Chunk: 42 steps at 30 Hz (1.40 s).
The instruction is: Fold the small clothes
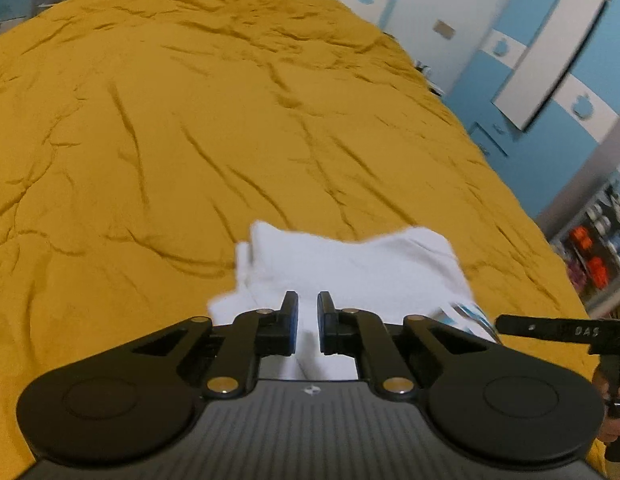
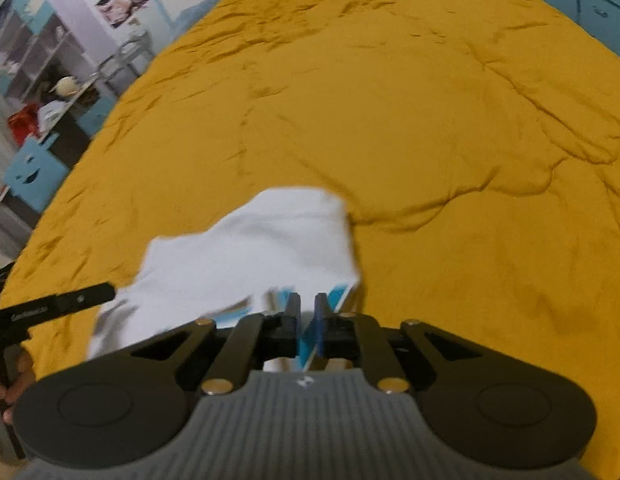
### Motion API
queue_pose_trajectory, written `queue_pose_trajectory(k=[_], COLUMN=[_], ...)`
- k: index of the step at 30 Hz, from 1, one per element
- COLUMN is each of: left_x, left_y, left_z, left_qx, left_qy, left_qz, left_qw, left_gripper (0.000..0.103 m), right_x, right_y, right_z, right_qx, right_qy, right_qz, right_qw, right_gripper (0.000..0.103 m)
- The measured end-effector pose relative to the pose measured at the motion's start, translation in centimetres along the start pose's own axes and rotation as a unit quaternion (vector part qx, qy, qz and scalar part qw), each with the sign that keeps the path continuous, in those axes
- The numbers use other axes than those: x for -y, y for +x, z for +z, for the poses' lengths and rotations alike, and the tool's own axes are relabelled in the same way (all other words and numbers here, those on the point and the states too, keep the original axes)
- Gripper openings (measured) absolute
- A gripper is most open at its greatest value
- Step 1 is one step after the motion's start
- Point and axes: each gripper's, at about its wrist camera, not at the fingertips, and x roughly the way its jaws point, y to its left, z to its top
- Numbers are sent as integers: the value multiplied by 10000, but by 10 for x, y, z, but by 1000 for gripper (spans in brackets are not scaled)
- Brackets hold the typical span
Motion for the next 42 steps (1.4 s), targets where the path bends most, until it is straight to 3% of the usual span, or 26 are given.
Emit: queue_pose_trajectory(k=[2, 4, 7, 14, 20, 23, 25, 35, 42], left_x=[7, 8, 5, 20, 45, 56, 61, 67, 49], left_y=[-3, 9, 15, -30, -69, -84, -89, -64, -47], left_z=[-12, -25, -38, -42, -67, -85, -98, -151, -170], left_qx=[-77, -297, -326, -108, 27, 82, 128, -35, 145], left_qy=[157, 266, 315, 311, 586, 795, 969, 1439, 1237], left_qz=[33, 370, 494, 277, 88, 105, 230, 937, 866], left_qw=[9998, 9985, 9977, 9991, 9982, 9967, 9949, 9851, 9884], left_gripper=[9, 10, 13, 13, 13, 13, 13, 12, 12], right_x=[-9, -13, -9, -23, -34, -40, -43, -41, -29], right_y=[-4, 0, 6, -39, -81, -97, -104, -82, -52], right_z=[-16, -30, -37, -50, -92, -115, -129, -169, -191], right_qx=[-64, -83, -107, -32, -11, 107, 232, 222, 268], right_qy=[-155, -282, -140, -324, -551, -763, -915, -1249, -1405], right_qz=[-55, -195, -239, -109, -51, -145, -189, -572, -651], right_qw=[9998, 9994, 9996, 9994, 9985, 9969, 9954, 9903, 9876], right_gripper=[3, 3, 2, 4, 6, 9, 21, 23, 22])
